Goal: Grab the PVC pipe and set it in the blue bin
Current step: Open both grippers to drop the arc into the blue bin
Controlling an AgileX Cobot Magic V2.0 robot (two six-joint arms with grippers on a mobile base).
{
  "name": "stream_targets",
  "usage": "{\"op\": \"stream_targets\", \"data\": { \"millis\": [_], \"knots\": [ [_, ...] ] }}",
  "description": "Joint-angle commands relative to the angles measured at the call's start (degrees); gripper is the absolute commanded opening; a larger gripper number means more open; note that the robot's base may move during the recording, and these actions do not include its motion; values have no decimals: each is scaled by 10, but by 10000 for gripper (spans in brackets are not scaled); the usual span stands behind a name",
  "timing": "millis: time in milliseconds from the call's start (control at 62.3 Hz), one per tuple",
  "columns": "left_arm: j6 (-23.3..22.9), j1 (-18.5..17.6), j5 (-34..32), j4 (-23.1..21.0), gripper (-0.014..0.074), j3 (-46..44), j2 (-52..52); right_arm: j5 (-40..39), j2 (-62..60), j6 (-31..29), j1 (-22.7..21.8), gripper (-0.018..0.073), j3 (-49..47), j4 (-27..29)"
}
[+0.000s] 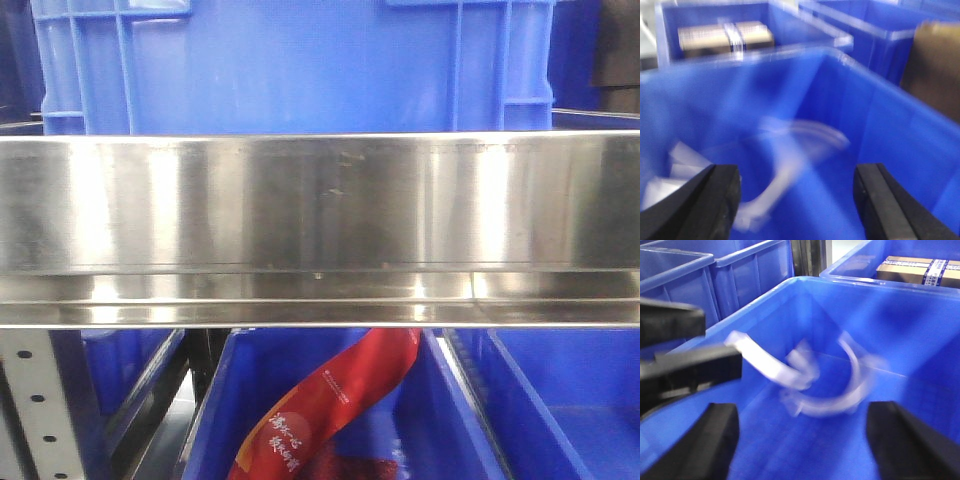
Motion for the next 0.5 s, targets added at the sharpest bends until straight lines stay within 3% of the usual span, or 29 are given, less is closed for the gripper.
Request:
{"op": "stream_targets", "data": {
  "millis": [0, 128, 337, 481],
  "knots": [
    [0, -3, 4, 0, 389, -7, -6, -3, -5, -3, 1, 317, -6, -6],
    [0, 0, 22, 0, 325, -8, -28, 3, -28, -3, -1, 164, -6, -38],
    [0, 0, 31, 19, -108, -8, -73, 6, -86, -3, -1, -88, -6, -40],
    [1, 0, 27, 23, -111, -8, -76, -2, -93, -3, -1, -158, -6, -41]
  ]
}}
